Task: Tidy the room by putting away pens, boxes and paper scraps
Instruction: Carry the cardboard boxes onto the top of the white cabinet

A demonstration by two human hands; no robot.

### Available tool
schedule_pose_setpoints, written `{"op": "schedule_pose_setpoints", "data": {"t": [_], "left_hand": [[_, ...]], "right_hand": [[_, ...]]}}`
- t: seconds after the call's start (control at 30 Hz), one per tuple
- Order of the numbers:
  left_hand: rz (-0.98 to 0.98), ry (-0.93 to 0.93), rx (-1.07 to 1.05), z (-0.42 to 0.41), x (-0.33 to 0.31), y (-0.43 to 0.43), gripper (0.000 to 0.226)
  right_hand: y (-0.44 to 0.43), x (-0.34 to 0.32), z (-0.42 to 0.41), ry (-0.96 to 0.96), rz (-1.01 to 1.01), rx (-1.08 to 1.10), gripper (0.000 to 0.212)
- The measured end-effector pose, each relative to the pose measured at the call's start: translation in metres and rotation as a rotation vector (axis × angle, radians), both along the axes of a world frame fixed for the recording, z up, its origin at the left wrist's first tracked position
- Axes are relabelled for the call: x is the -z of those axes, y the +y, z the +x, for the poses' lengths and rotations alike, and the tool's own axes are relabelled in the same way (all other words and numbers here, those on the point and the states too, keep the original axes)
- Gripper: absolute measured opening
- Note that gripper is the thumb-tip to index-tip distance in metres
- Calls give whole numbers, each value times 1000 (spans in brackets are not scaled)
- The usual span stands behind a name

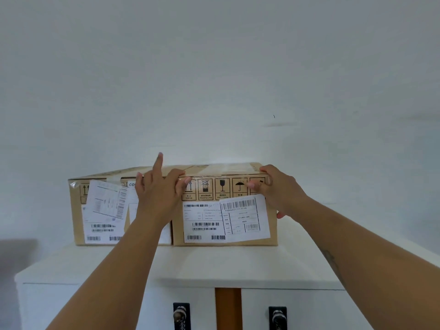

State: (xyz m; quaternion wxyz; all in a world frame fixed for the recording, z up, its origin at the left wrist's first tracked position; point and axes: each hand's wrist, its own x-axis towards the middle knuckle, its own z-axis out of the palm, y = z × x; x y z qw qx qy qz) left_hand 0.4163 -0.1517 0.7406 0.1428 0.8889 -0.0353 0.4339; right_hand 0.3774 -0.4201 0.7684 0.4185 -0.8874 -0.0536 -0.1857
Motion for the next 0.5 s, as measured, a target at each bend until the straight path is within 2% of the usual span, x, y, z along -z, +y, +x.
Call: {"op": "schedule_pose_setpoints", "data": {"t": [0.13, 0.4, 0.5], "left_hand": [[-28, -79, 35, 6, 5, 3, 64], [-45, -84, 43, 5, 2, 3, 45], [-29, 10, 35, 0, -5, 3, 45]], "right_hand": [[0, 3, 4, -18, 16, 1, 62], [4, 7, 12, -20, 6, 13, 57], [5, 8, 14, -33, -1, 26, 57]]}}
